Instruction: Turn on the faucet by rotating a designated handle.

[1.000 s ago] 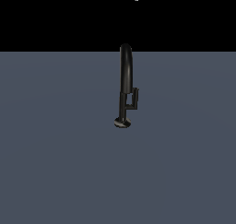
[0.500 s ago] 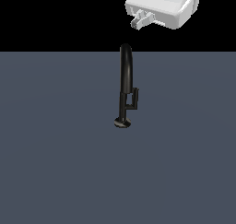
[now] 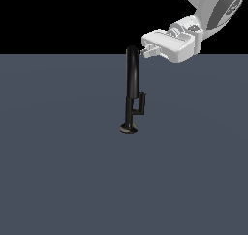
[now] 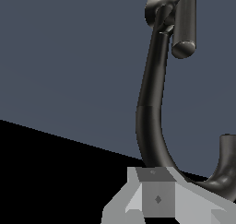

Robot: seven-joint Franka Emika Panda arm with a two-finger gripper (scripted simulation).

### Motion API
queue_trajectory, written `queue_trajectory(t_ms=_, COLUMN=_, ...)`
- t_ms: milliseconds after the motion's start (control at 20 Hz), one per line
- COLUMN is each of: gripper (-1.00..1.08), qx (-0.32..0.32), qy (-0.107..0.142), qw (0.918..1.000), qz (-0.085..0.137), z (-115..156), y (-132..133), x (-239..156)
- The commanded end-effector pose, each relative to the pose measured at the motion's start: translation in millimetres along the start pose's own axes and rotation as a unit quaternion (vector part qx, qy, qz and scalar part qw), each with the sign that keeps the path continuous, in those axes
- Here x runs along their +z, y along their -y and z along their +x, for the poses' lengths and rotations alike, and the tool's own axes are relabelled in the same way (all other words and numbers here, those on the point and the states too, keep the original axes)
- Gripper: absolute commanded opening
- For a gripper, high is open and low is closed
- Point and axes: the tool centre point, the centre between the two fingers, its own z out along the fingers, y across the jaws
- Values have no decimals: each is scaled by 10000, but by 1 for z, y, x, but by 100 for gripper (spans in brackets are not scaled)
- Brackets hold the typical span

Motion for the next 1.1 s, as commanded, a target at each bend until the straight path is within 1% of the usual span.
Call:
queue_trajectory(t_ms=0, gripper=-100, qx=273, qy=281, qw=9989, qz=255, z=23, y=1, x=3)
queue_trajectory(t_ms=100, gripper=-100, qx=498, qy=507, qw=9964, qz=464, z=41, y=1, x=7)
queue_trajectory(t_ms=250, gripper=-100, qx=823, qy=829, qw=9902, qz=763, z=67, y=0, x=14)
queue_trajectory(t_ms=550, gripper=-100, qx=1362, qy=1358, qw=9732, qz=1257, z=109, y=-5, x=31)
queue_trajectory(t_ms=800, gripper=-100, qx=1660, qy=1651, qw=9600, qz=1532, z=132, y=-8, x=44)
queue_trajectory(t_ms=950, gripper=-100, qx=1764, qy=1753, qw=9548, qz=1627, z=140, y=-10, x=49)
queue_trajectory(t_ms=1050, gripper=-100, qx=1800, qy=1788, qw=9529, qz=1661, z=142, y=-10, x=50)
